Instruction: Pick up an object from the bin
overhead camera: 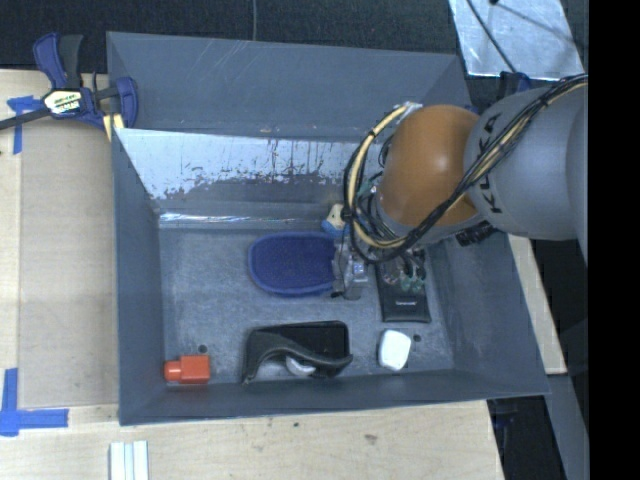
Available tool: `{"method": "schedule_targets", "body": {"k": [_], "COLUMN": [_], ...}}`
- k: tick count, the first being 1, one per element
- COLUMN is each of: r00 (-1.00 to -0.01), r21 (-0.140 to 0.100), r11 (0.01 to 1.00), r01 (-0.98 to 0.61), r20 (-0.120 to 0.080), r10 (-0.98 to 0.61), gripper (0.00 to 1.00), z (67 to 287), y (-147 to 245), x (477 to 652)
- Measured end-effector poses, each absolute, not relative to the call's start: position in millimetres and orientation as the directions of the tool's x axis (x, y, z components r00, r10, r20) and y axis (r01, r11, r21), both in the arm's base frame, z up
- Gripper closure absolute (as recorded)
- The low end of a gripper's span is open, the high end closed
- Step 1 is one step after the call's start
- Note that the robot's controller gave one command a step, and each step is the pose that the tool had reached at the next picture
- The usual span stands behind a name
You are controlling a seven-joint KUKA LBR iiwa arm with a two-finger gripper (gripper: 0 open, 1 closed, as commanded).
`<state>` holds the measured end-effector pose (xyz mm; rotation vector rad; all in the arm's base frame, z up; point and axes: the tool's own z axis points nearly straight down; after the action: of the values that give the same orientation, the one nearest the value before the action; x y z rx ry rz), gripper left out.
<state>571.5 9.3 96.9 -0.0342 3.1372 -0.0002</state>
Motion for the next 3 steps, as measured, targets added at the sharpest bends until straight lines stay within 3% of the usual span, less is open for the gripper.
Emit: {"method": "schedule_targets", "body": {"k": [1, 2, 3], "r00": [-1.0, -1.0, -0.998], "r21": [-0.001, 0.0, 0.0], "r11": [1.0, 1.0, 0.998], "r01": [-0.024, -0.024, -0.066], "r20": [-0.012, -0.003, 0.002], "r10": [-0.024, -0.024, -0.066], "gripper": [1.0, 0.0, 0.0], "z": [206.3, 201.4, 93.5], "y": [5.3, 5.4, 20.0], "x": [566.1, 564.3, 570.0]}}
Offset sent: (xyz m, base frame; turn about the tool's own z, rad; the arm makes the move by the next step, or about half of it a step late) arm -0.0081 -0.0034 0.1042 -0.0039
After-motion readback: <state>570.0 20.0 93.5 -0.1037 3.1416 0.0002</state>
